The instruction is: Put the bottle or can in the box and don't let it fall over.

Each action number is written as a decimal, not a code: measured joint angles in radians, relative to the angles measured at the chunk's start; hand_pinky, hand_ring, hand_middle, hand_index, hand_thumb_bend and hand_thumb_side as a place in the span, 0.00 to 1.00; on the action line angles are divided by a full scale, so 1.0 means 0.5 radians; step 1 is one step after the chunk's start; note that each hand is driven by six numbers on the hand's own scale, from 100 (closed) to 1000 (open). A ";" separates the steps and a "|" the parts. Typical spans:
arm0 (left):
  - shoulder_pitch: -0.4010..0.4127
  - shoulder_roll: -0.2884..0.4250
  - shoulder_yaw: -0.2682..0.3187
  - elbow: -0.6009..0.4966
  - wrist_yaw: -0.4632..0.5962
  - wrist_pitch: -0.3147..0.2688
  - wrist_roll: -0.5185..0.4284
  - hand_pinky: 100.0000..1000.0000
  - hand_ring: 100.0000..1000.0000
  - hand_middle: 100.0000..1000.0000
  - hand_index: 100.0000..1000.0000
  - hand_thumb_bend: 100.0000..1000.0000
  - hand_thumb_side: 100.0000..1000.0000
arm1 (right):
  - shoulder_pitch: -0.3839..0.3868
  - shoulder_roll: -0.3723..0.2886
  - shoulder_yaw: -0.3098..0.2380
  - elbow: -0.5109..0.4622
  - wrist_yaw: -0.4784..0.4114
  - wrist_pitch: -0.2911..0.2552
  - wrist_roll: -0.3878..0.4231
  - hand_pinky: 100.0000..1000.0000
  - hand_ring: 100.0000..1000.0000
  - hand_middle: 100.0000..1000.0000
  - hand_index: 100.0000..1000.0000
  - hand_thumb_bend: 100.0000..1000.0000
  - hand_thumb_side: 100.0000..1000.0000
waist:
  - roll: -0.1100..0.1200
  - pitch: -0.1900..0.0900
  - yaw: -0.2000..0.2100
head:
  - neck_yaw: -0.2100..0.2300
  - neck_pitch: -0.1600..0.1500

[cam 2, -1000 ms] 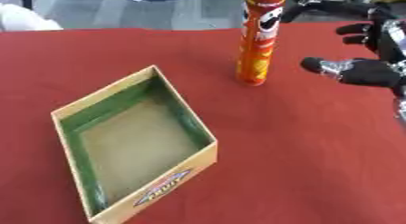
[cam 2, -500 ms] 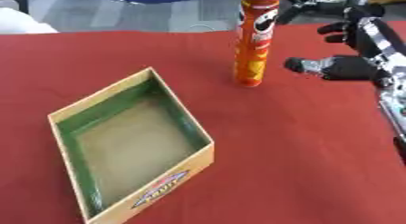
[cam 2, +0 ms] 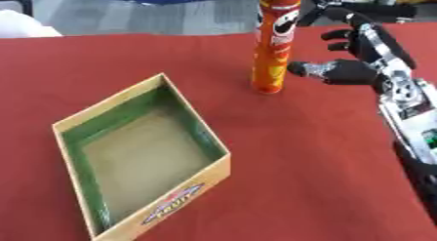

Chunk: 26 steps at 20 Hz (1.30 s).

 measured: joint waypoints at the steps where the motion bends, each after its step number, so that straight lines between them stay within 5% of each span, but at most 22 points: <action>1: 0.000 0.000 -0.001 0.000 0.001 0.000 -0.001 0.70 0.83 0.74 0.78 0.40 0.75 | -0.004 0.009 0.003 0.012 0.000 -0.003 -0.001 0.78 0.81 0.94 0.91 0.79 0.17 | 0.000 0.000 0.000 | 0.000 0.000; 26: -0.003 -0.001 -0.006 0.001 0.007 0.001 -0.010 0.70 0.83 0.75 0.78 0.40 0.75 | -0.138 0.201 0.010 0.273 0.038 -0.079 -0.076 0.80 0.86 1.00 0.94 0.78 0.20 | 0.013 0.019 0.017 | -0.009 -0.018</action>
